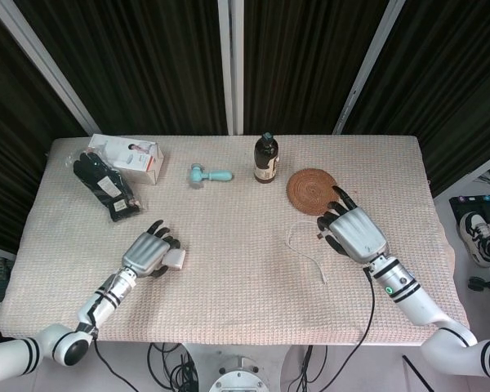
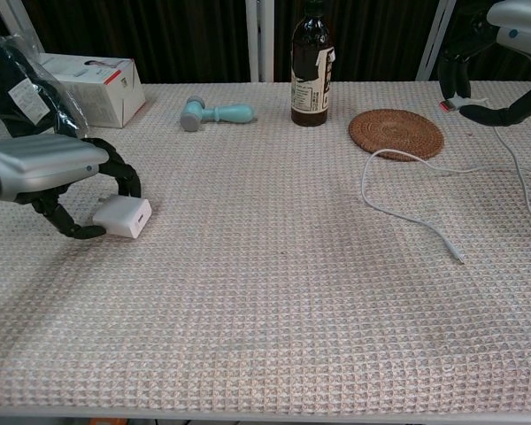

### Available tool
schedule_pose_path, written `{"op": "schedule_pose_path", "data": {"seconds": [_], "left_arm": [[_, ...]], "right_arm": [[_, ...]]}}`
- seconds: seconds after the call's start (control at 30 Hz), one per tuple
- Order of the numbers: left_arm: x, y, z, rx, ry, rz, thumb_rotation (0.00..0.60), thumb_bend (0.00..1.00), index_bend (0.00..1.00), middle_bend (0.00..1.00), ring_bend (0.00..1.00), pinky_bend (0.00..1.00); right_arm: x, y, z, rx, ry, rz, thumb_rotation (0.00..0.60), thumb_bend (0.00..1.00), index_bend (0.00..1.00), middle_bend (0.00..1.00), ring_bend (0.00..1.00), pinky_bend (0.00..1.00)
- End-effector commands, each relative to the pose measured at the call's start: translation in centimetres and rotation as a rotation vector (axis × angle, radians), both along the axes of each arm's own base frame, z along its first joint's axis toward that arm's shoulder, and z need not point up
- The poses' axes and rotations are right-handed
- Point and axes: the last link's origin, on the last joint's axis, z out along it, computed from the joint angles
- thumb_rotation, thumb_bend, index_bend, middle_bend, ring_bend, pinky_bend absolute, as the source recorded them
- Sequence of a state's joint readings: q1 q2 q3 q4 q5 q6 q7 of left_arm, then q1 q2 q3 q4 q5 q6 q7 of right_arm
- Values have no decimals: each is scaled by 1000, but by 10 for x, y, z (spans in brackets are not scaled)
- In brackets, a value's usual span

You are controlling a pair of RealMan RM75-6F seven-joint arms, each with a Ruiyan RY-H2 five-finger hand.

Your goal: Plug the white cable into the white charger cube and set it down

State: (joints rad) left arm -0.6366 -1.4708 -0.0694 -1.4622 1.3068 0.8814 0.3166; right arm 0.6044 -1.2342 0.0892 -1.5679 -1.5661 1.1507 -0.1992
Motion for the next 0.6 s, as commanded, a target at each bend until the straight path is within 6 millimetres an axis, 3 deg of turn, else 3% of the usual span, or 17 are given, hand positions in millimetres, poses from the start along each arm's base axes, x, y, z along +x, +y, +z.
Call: {"op": "schedule_pose_path", "data": {"seconds": [0.03, 0.3, 0.6], "left_arm": [[4, -1, 4, 33, -43, 20, 600, 350, 412, 384, 172, 18], [17, -6, 26, 119, -136, 96, 600, 353, 428, 419, 209, 20], [44, -1, 50, 209, -141, 154, 600, 353, 429, 422, 209, 32]], "right_arm": [[4, 1, -2, 7, -6, 6, 600, 369, 617, 528, 282, 69], [34, 2, -22, 64, -53, 15, 600, 370, 621, 529, 282, 71], [92, -4, -71, 111, -101, -6, 600, 371, 631, 535, 297, 71]]}}
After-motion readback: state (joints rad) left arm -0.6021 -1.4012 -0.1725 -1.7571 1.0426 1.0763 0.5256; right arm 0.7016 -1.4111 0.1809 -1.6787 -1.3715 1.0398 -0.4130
